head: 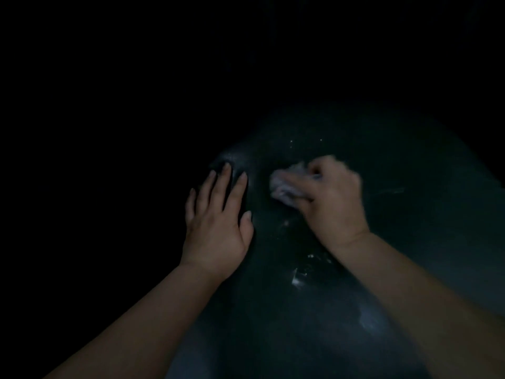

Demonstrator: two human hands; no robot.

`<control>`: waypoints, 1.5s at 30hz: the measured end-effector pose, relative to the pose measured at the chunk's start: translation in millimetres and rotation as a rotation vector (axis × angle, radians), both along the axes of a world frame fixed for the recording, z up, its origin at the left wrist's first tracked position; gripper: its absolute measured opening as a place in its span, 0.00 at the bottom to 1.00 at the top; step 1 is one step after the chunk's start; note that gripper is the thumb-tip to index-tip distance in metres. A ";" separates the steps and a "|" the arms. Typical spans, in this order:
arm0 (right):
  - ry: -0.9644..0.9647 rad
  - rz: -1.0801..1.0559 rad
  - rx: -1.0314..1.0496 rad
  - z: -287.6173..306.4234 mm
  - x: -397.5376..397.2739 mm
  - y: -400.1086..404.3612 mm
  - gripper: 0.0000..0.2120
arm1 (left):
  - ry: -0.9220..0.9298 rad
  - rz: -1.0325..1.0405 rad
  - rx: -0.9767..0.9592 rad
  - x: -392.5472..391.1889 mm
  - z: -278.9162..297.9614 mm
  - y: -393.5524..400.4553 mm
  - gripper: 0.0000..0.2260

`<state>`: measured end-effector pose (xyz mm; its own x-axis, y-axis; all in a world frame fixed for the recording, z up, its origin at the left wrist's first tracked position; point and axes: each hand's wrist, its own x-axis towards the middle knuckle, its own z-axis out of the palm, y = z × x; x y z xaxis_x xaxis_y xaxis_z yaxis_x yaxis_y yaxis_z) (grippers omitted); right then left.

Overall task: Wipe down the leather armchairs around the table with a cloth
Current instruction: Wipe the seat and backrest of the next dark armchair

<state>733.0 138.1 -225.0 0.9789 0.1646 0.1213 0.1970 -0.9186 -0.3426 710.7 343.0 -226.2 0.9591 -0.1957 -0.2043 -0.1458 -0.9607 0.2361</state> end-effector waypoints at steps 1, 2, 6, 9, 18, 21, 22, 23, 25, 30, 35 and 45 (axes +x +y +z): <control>-0.005 -0.076 -0.007 0.4 3.1 -14.1 0.23 | 0.000 -0.001 0.000 -0.2 0.2 0.0 0.28; -0.007 -0.156 0.002 1.2 5.2 -24.5 0.22 | -0.001 0.000 0.002 -0.3 0.7 -0.1 0.28; -0.017 -0.253 0.175 3.6 2.4 6.4 0.18 | 0.009 -0.001 0.004 -1.2 1.4 0.3 0.28; 0.003 -0.042 0.118 2.5 -0.9 37.3 0.22 | 0.010 -0.002 0.003 -2.6 1.4 2.0 0.28; -0.090 -0.393 0.329 -4.6 48.6 -31.2 0.12 | 0.010 0.021 -0.028 -2.0 2.8 -1.3 0.27; -0.077 -0.549 0.290 -10.5 67.6 -15.9 0.11 | 0.016 0.020 -0.033 -1.9 2.1 -0.7 0.27; -0.080 -0.510 0.298 -10.8 67.7 -2.6 0.12 | 0.019 0.017 -0.033 -1.8 2.4 -0.5 0.27; -0.061 -0.412 0.302 -11.6 64.6 13.8 0.13 | 0.019 0.016 -0.031 -1.6 2.8 -0.3 0.27; 0.004 -0.152 0.256 -5.2 52.6 41.5 0.13 | 0.019 0.017 -0.023 -1.3 4.1 -0.1 0.27; -0.026 -0.286 0.188 -5.5 74.3 -2.7 0.15 | 0.039 0.062 -0.082 1.2 12.0 -1.2 0.28; 0.040 -0.151 0.232 -5.4 57.7 35.0 0.14 | 0.053 0.142 -0.071 11.8 25.0 -8.4 0.29; -0.073 -0.629 0.359 -7.8 77.5 -14.6 0.10 | 0.041 0.089 -0.022 15.9 22.6 -5.0 0.29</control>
